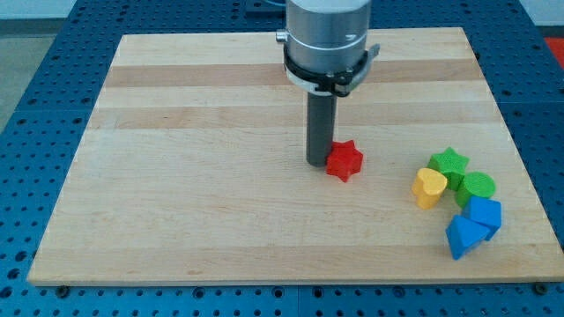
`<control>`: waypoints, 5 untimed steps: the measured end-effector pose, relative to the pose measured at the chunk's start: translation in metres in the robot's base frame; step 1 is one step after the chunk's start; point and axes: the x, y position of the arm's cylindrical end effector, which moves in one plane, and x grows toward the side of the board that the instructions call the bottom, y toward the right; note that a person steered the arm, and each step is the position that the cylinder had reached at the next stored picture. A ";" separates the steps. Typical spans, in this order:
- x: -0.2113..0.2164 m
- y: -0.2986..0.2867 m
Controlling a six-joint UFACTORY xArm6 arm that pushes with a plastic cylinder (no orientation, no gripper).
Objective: Slide the blue triangle closer to the group of blocks
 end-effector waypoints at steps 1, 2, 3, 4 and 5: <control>0.007 0.016; -0.001 0.025; -0.012 0.036; -0.013 0.052; -0.013 0.070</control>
